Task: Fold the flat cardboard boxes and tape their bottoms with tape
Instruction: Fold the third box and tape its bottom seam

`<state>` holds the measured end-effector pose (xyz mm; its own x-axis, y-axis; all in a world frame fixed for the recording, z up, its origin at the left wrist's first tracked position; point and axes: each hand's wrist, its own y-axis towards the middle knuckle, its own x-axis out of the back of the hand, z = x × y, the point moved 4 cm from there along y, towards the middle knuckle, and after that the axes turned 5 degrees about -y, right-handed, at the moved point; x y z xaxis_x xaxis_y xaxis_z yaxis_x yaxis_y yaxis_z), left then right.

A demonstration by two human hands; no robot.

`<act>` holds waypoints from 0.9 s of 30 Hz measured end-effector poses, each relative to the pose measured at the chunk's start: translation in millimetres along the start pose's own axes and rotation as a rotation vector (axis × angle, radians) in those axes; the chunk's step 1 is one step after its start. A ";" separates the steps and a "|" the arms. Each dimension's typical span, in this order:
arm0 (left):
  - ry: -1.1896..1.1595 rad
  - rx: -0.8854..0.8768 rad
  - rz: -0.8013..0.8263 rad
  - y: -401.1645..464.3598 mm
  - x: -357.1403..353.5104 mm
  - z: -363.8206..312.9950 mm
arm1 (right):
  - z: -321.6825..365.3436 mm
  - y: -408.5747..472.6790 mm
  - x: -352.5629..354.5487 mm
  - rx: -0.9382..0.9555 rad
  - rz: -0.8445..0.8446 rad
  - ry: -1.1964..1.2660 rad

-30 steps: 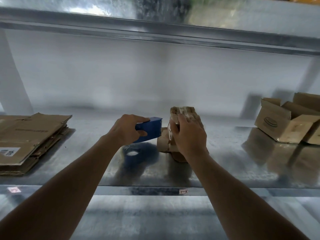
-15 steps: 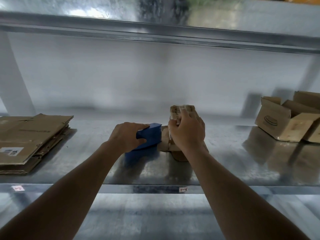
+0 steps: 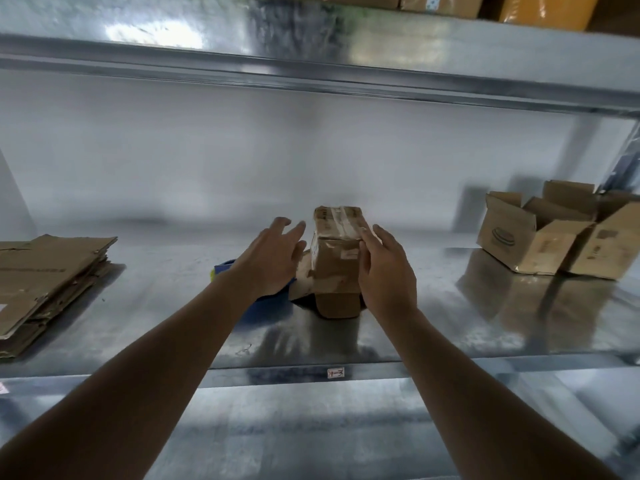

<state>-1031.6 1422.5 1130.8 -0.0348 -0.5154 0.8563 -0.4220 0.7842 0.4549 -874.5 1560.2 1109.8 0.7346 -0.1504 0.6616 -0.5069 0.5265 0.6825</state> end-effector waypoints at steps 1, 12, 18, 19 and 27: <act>-0.010 -0.025 -0.019 2.3 -0.9 -5.4 | -4.4 -1.1 -0.3 0.001 0.014 0.029; -0.069 -0.039 -0.132 6.8 -11.7 -24.6 | -32.0 2.9 2.9 -0.059 -0.091 0.266; -0.189 -0.029 -0.171 6.7 -14.3 -34.2 | -34.7 8.9 1.7 0.002 -0.049 0.186; -0.194 -0.023 -0.180 7.1 -14.5 -34.2 | -35.9 8.2 0.4 0.019 -0.034 0.174; -0.074 0.022 -0.176 10.8 -14.8 -38.6 | -42.3 1.8 -5.2 -0.028 -0.058 0.315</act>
<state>-1000.7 1452.0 1132.5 -0.0248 -0.6683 0.7435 -0.4475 0.6725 0.5895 -860.2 1597.3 1094.4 0.8677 0.0836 0.4901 -0.4507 0.5482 0.7045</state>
